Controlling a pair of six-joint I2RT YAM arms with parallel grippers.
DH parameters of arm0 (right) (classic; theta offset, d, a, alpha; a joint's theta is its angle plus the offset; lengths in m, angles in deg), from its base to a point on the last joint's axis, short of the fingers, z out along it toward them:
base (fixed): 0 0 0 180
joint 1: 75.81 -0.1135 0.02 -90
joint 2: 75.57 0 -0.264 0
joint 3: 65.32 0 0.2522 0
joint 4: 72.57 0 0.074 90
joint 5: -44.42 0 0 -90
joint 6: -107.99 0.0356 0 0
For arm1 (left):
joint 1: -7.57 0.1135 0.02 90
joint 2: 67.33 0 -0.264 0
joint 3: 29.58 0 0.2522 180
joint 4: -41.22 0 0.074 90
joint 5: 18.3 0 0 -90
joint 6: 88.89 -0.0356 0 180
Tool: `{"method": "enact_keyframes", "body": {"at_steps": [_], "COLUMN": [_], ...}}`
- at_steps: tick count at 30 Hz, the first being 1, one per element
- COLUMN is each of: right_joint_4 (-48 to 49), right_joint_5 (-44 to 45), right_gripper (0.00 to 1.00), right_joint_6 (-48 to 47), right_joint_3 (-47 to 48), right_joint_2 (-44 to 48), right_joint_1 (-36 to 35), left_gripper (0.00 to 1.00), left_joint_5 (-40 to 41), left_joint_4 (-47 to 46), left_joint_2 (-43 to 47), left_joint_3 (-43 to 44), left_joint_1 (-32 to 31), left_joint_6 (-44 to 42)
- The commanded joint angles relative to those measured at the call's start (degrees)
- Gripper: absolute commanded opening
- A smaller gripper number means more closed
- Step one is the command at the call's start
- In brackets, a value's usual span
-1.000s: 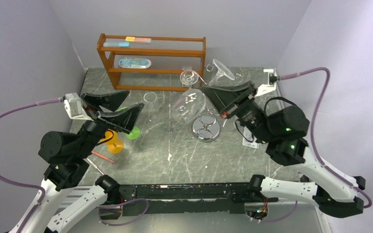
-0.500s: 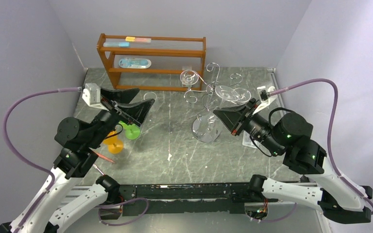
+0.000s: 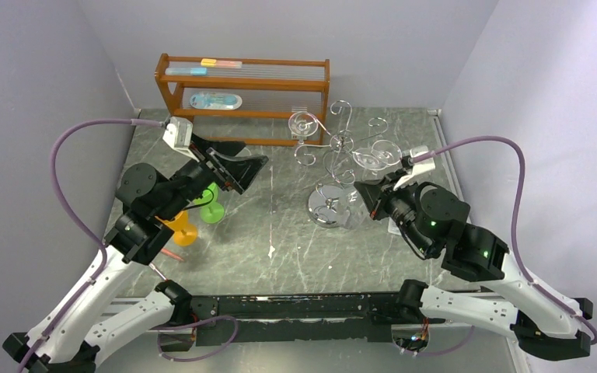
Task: Place the wine glass upside down on the wine glass rack
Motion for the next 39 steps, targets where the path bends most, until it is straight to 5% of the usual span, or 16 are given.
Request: {"method": "enact_keyframes", "body": {"at_steps": [1,39], "right_joint_4": [1.2,10.9], "right_joint_5": [5.3,12.7], "right_gripper": [0.0,0.0], "right_joint_6": [0.0,7.5], "right_joint_3": [-1.7,-11.6], "right_joint_2": [1.2,-3.9], "right_joint_1": [0.0,0.7], "left_gripper": [0.96,0.93], "left_joint_5": [-2.3,-4.6], "left_joint_4": [-0.2,1.4], "left_joint_2": [-0.5,-7.2], "left_joint_3": [1.6,0.7], "left_joint_1": [-0.1,-0.1], "left_joint_6": [0.9,6.9]}}
